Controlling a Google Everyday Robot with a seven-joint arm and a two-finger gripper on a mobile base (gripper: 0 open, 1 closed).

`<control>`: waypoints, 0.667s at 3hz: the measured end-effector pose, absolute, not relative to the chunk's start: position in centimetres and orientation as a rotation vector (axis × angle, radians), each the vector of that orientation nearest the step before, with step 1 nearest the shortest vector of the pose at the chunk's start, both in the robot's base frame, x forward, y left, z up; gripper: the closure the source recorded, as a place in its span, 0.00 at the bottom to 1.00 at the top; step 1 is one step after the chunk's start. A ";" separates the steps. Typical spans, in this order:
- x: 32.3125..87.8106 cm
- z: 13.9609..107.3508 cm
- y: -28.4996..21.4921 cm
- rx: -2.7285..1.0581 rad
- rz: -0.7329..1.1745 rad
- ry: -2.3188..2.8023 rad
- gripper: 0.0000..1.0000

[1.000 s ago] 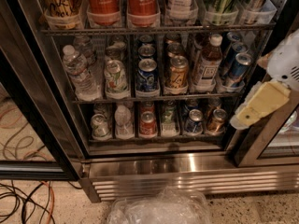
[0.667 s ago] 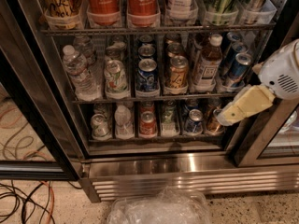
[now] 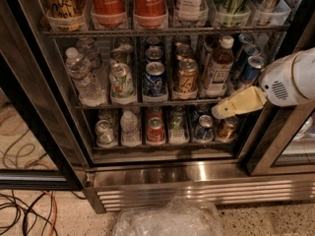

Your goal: Pick blue plastic bottle from middle shelf of fridge

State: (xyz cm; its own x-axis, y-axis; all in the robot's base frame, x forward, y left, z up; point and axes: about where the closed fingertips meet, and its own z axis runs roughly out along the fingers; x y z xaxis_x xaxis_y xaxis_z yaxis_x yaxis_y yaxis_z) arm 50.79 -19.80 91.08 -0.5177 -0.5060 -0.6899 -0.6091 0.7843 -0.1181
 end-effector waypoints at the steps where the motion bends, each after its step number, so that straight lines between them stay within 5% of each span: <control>1: 50.8 91.1 -19.8 -0.823 0.178 2.226 0.00; 2: 51.3 90.8 -19.2 -0.754 0.215 2.195 0.00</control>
Offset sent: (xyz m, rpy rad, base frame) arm 0.0162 0.0136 -0.0115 0.1765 -0.0777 -0.0940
